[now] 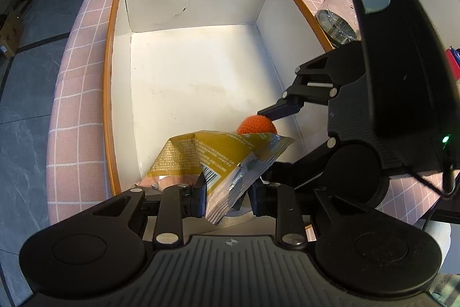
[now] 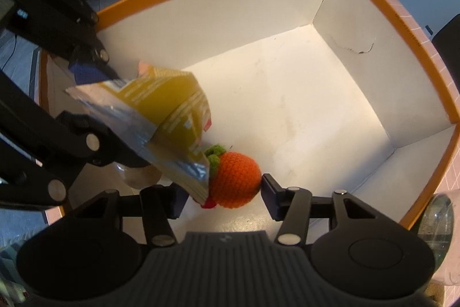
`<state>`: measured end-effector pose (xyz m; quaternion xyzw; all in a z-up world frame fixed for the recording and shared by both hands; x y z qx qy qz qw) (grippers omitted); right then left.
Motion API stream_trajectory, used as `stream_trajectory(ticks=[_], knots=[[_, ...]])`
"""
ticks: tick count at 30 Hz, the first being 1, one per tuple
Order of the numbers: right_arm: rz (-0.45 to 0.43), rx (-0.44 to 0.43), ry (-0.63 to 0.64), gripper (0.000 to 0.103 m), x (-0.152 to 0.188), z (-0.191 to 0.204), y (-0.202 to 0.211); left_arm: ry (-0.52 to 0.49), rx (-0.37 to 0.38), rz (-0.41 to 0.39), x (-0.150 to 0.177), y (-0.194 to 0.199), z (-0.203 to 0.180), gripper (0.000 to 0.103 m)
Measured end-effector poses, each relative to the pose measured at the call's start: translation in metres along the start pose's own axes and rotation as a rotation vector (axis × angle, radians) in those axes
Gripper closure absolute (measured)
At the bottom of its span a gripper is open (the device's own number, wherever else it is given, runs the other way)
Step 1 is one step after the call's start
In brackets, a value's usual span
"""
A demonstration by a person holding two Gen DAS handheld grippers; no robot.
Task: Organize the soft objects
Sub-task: 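Carry the chip bag and crocheted fruit into the orange box while both grippers open, then move both grippers back over the remaining table items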
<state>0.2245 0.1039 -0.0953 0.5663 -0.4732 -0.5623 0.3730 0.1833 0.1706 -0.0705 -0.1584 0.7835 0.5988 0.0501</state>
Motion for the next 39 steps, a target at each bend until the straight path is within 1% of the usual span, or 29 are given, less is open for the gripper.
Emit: stream_trajectory(ticks=[5, 7, 8, 10, 11, 12, 17, 21, 23, 27, 31, 34, 37, 39], knots=[[0.003, 0.004, -0.003, 0.049, -0.001, -0.004, -0.004, 0.033, 0.011, 0.003, -0.001, -0.002, 0.002, 0.071], [0.005, 0.009, -0.005, 0.048, -0.005, -0.005, -0.004, 0.036, 0.004, 0.002, -0.001, -0.003, 0.003, 0.07], [0.004, 0.013, -0.006, 0.046, -0.004, -0.006, -0.002, 0.039, -0.005, 0.0, -0.001, -0.002, 0.003, 0.069], [-0.003, 0.026, -0.009, 0.041, -0.006, -0.006, 0.001, 0.044, -0.011, -0.007, 0.0, 0.001, 0.003, 0.061], [-0.008, 0.031, -0.011, 0.039, -0.006, -0.006, 0.003, 0.05, -0.005, -0.012, 0.0, 0.004, 0.003, 0.054], [-0.014, 0.032, -0.014, 0.039, -0.003, -0.009, 0.004, 0.054, -0.001, -0.017, 0.0, 0.006, 0.002, 0.05], [-0.016, 0.065, -0.026, 0.036, 0.002, -0.011, 0.017, 0.045, 0.021, -0.077, 0.0, 0.026, -0.006, 0.039], [-0.033, 0.1, -0.039, 0.033, 0.01, -0.014, 0.032, 0.032, 0.031, -0.11, 0.002, 0.04, -0.016, 0.037], [-0.049, 0.103, -0.036, 0.025, 0.013, -0.012, 0.042, 0.021, 0.03, -0.126, 0.003, 0.046, -0.021, 0.037], [-0.086, 0.136, -0.015, 0.024, 0.021, -0.002, 0.064, 0.003, 0.03, -0.162, 0.008, 0.057, -0.032, 0.036], [-0.138, 0.168, -0.021, 0.024, 0.033, 0.007, 0.084, -0.028, 0.01, -0.222, 0.013, 0.07, -0.045, 0.036], [-0.186, 0.207, -0.044, 0.022, 0.044, 0.015, 0.101, -0.079, -0.022, -0.298, 0.02, 0.079, -0.06, 0.036], [-0.236, 0.254, -0.073, 0.021, 0.059, 0.023, 0.119, -0.119, -0.037, -0.398, 0.029, 0.088, -0.077, 0.036], [-0.275, 0.286, -0.106, 0.02, 0.071, 0.026, 0.131, -0.169, -0.049, -0.484, 0.038, 0.092, -0.09, 0.036]])
Point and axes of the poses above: each gripper's, at about its wrist camera, not at the fingertips, and y roughly against the way its jaws point, z to its left, x to its underside, the point moved 5 cm from there along -y, roughly the way its jaws point, and after that the axes turned 15 degrees about y, right-handed, at the moved point
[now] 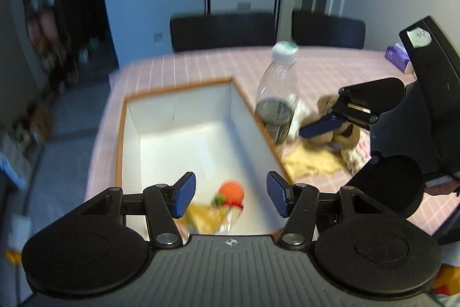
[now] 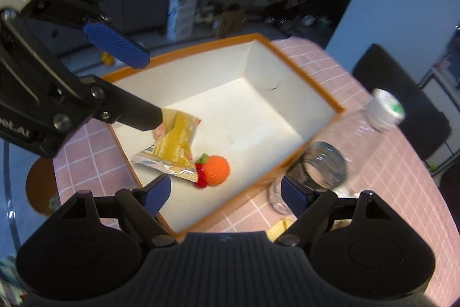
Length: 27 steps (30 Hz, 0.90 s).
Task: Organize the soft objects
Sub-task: 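Move both grippers back over the remaining table items, then grasp the yellow cloth with the left gripper while the right grasps the pink-white crocheted hat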
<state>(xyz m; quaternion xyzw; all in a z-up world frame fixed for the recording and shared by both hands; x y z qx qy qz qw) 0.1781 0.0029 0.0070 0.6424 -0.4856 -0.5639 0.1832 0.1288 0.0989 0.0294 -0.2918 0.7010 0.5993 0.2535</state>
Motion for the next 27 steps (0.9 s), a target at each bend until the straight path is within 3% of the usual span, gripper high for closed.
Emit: stream_trajectory(ticks=[5, 13, 19, 27], knots=[[-0.086, 0.066, -0.154, 0.018, 0.032, -0.014, 0.032, -0.077, 0.023, -0.18, 0.01, 0.014, -0.039, 0.036], [-0.168, 0.275, -0.368, 0.014, 0.107, -0.031, 0.077, -0.091, 0.13, -0.333, 0.031, 0.01, -0.1, 0.036], [-0.187, 0.423, -0.496, 0.014, 0.168, -0.038, 0.093, -0.038, 0.188, -0.34, 0.047, -0.016, -0.127, 0.036], [-0.137, 0.546, -0.565, 0.014, 0.235, -0.039, 0.081, -0.058, 0.163, -0.29, 0.069, -0.066, -0.148, 0.036]])
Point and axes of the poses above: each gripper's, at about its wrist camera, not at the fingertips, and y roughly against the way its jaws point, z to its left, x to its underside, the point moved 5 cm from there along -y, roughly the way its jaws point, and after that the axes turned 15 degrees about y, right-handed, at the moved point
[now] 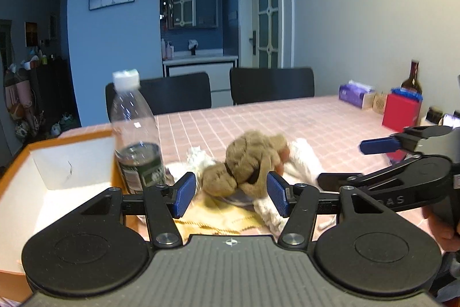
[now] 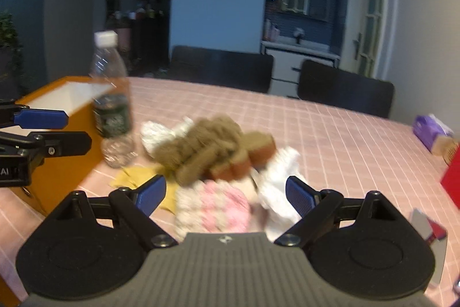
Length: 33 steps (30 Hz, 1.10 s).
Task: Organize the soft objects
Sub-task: 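Grasp the yellow cloth with the left gripper while the right grasps the pink-white crocheted hat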
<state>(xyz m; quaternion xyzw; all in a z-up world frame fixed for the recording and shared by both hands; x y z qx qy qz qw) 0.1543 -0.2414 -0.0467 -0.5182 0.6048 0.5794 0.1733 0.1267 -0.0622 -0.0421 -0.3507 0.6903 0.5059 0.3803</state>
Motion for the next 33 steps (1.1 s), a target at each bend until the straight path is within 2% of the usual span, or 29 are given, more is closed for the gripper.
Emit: stream_trajectory(ticks=[5, 12, 14, 20, 25, 31, 33], knots=[[0.048, -0.014, -0.061, 0.015, 0.022, -0.009, -0.022, -0.023, -0.022, 0.038, 0.021, -0.026, -0.003, 0.036], [0.066, -0.057, -0.051, 0.019, 0.034, 0.002, -0.046, -0.012, -0.071, 0.1, 0.043, -0.064, 0.008, 0.036], [0.06, -0.07, -0.04, 0.02, 0.034, 0.007, -0.052, -0.015, -0.086, 0.116, 0.047, -0.071, 0.011, 0.032], [0.03, -0.101, 0.017, 0.02, 0.028, 0.019, -0.067, 0.027, -0.113, 0.154, 0.049, -0.093, 0.023, 0.021], [0.065, -0.13, 0.032, 0.02, 0.029, 0.024, -0.087, 0.027, -0.148, 0.174, 0.05, -0.109, 0.03, 0.02], [0.102, -0.138, 0.023, 0.019, 0.039, 0.025, -0.104, 0.046, -0.157, 0.214, 0.055, -0.123, 0.038, 0.017], [0.103, -0.134, 0.035, 0.024, 0.04, 0.026, -0.104, 0.057, -0.155, 0.229, 0.058, -0.128, 0.04, 0.017]])
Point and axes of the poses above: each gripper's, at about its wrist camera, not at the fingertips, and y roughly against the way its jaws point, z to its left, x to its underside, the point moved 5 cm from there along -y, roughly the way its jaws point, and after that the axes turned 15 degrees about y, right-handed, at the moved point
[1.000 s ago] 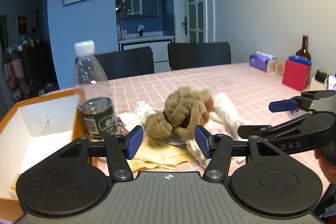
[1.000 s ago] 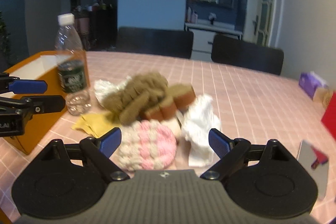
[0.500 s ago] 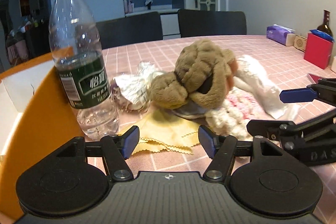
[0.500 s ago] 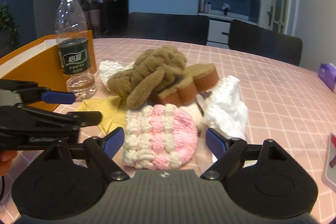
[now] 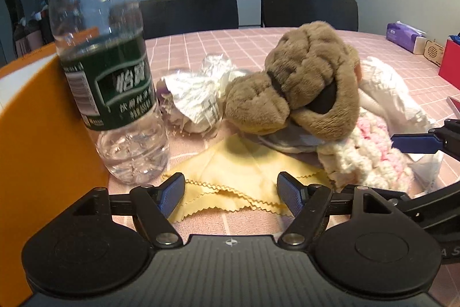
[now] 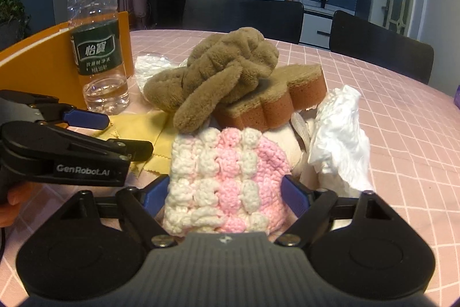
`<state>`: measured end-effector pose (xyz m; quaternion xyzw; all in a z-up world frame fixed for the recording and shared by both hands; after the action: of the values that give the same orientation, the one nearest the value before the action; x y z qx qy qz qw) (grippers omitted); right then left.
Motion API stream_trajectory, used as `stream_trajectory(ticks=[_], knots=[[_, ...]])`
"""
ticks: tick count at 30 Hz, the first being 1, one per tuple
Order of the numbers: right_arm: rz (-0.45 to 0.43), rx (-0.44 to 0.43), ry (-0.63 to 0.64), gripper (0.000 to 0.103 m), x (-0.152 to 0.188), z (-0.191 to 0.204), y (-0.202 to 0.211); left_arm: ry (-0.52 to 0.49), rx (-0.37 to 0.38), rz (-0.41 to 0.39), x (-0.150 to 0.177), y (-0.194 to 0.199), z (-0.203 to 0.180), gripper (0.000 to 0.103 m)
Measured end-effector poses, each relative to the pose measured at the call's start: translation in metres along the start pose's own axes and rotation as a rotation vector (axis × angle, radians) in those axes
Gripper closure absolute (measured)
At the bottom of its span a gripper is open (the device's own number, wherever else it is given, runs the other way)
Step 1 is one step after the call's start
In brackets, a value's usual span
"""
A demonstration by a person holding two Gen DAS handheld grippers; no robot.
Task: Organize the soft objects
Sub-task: 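Grasp the yellow cloth with the left gripper while the right grasps the pink-white crocheted hat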
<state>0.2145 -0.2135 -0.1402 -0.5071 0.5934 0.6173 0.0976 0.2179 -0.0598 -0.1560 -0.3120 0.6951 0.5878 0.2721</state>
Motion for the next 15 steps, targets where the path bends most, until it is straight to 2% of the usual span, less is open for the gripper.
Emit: stream_trajectory(ticks=[4, 7, 15], knots=[[-0.004, -0.004, 0.009, 0.03, 0.002, 0.002, 0.001, 0.013, 0.015, 0.002, 0.0, -0.004, 0.001, 0.017], [-0.004, -0.008, 0.009, 0.034, 0.002, 0.001, 0.0, 0.008, 0.042, 0.0, 0.0, -0.004, -0.002, 0.027], [-0.003, -0.002, 0.028, 0.046, 0.0, 0.006, 0.002, -0.036, 0.098, -0.007, 0.003, 0.0, -0.017, 0.068]])
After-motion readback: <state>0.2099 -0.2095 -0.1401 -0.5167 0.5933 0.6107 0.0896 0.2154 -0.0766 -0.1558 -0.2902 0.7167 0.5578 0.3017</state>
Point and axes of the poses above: each gripper's, at about its wrist camera, not at the fingertips, and y roughly against the way its jaws point, z to its left, x to its underside, the point moved 5 cm from there along -y, roughly the way its jaws point, and after that the axes turned 15 degrees about y, right-handed, at the moved point
